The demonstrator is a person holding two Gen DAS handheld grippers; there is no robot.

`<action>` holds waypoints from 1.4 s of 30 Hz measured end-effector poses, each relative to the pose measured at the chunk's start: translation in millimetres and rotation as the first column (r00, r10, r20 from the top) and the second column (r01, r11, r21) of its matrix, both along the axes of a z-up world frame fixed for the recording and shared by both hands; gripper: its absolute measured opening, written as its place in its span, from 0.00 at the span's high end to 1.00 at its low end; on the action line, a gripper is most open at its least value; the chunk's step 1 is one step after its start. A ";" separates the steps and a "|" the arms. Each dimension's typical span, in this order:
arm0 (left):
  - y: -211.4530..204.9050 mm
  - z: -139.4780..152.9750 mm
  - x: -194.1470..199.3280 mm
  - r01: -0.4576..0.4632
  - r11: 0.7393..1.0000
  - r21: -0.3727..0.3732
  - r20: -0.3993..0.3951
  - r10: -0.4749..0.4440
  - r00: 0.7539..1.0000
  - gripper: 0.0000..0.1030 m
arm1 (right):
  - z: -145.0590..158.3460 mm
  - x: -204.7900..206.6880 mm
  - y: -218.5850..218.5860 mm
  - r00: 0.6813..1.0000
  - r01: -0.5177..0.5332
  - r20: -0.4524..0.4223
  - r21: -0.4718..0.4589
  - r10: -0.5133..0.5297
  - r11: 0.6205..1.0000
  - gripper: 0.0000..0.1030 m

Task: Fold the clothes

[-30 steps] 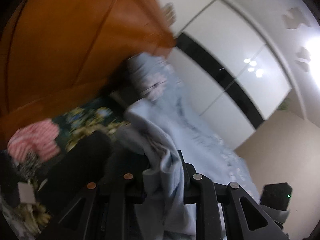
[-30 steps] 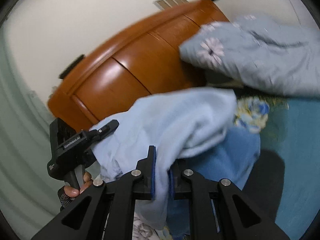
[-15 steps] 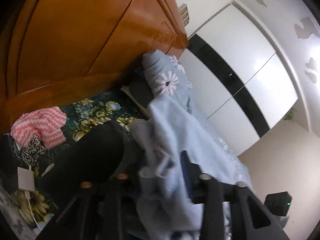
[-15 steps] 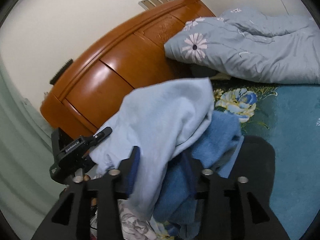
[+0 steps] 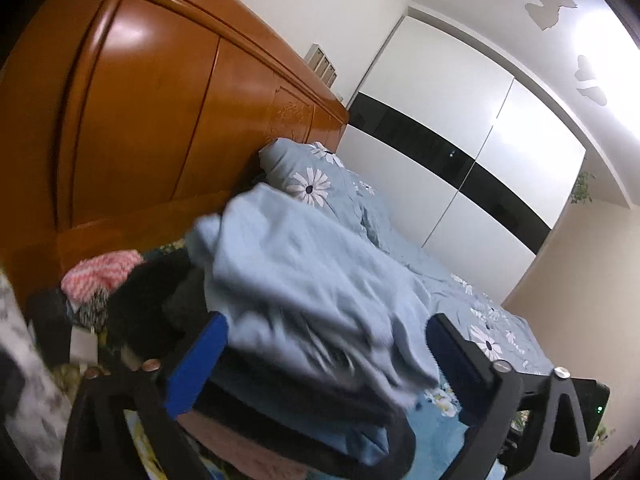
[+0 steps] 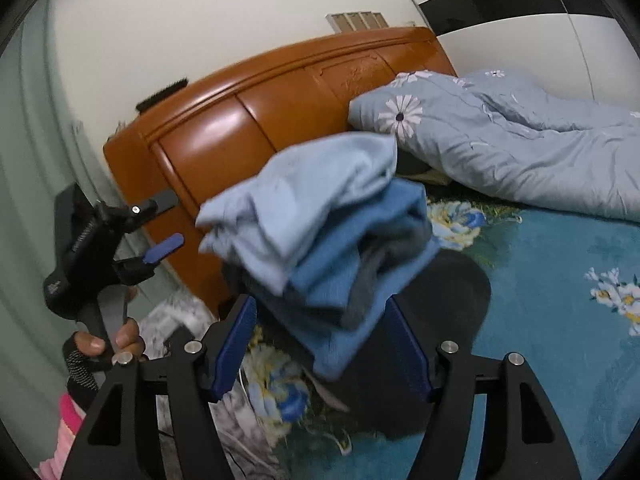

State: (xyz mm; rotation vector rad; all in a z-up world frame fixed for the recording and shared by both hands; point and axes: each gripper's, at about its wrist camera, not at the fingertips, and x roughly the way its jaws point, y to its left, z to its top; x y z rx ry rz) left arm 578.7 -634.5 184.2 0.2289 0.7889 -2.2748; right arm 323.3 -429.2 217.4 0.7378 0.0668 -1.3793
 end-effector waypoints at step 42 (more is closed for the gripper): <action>172.2 -145.6 -68.9 -0.214 0.975 -0.055 0.230 0.221 0.948 0.00 | -144.5 -24.2 155.5 0.960 0.159 -0.197 -0.198 -0.198 0.967 0.05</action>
